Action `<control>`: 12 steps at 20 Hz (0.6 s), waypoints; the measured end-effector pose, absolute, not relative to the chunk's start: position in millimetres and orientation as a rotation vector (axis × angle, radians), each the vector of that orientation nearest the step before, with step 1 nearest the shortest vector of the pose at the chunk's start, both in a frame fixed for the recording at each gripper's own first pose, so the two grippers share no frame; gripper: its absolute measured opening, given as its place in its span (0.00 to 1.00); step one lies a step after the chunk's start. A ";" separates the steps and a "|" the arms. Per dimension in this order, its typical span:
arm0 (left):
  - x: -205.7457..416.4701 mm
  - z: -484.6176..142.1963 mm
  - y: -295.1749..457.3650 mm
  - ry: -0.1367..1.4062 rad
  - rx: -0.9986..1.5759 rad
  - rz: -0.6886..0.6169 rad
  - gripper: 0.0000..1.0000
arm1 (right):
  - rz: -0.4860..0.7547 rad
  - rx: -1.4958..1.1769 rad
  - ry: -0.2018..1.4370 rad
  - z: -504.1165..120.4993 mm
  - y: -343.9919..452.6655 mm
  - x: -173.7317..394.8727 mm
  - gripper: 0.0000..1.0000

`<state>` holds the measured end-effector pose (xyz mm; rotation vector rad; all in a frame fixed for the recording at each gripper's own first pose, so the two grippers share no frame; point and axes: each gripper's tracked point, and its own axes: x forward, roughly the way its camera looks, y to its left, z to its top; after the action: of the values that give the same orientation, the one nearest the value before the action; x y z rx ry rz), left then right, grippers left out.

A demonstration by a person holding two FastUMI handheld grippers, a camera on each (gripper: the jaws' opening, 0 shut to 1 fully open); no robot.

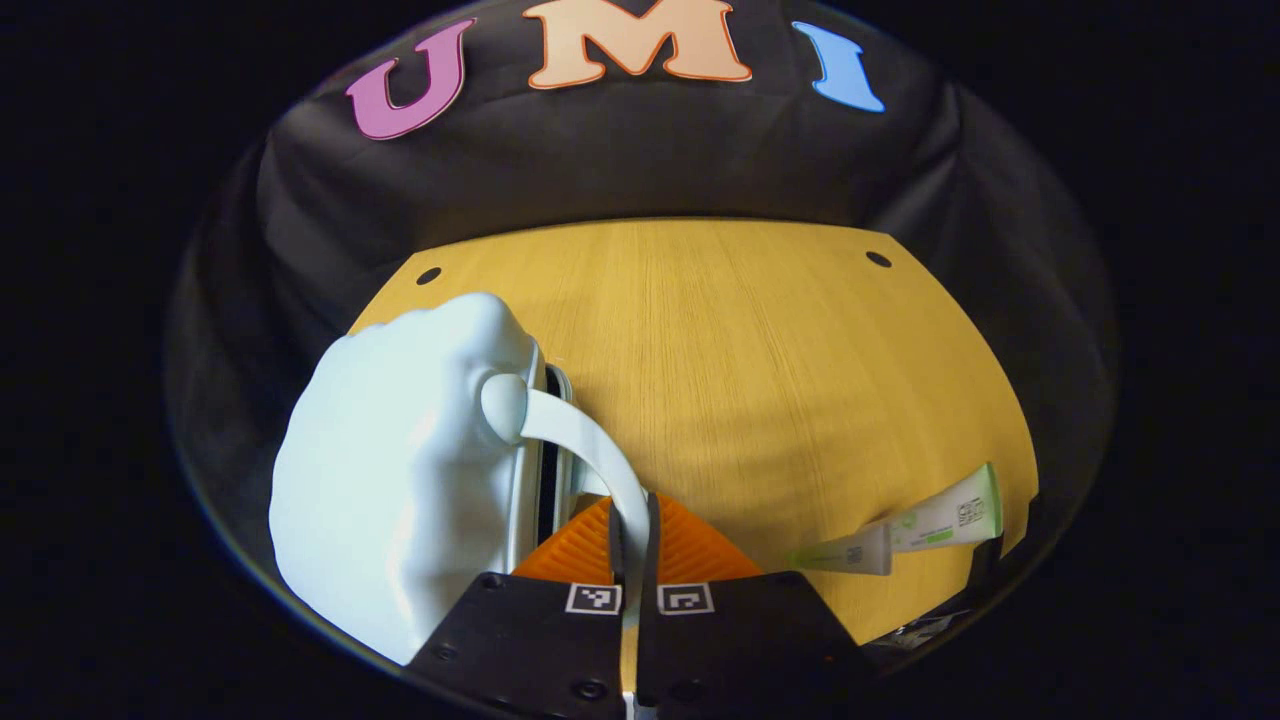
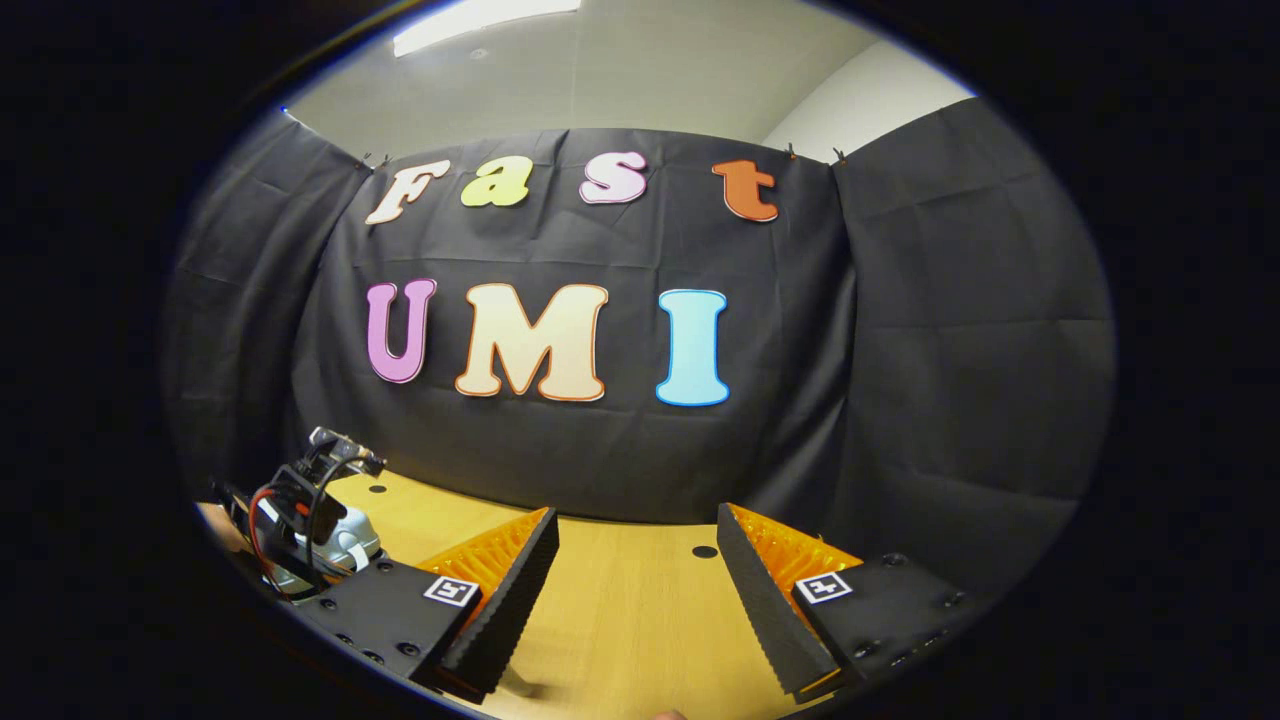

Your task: First open the suitcase, pack the skin care products into it, and then close the suitcase.

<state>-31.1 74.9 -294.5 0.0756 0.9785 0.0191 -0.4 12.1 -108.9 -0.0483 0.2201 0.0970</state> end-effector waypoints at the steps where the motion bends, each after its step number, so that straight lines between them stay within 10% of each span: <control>1: -29.6 -285.8 74.3 0.963 0.090 0.014 0.00 | 0.105 -0.044 0.219 -110.4 15.8 -0.8 0.99; 12: -16.2 -218.4 100.3 0.820 0.101 0.019 0.00 | 0.192 0.005 0.231 -117.3 64.9 2.3 0.99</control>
<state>-16.2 100.3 -218.4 0.1011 0.8205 0.0188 2.3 64.9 -117.3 0.0054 0.2312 0.1919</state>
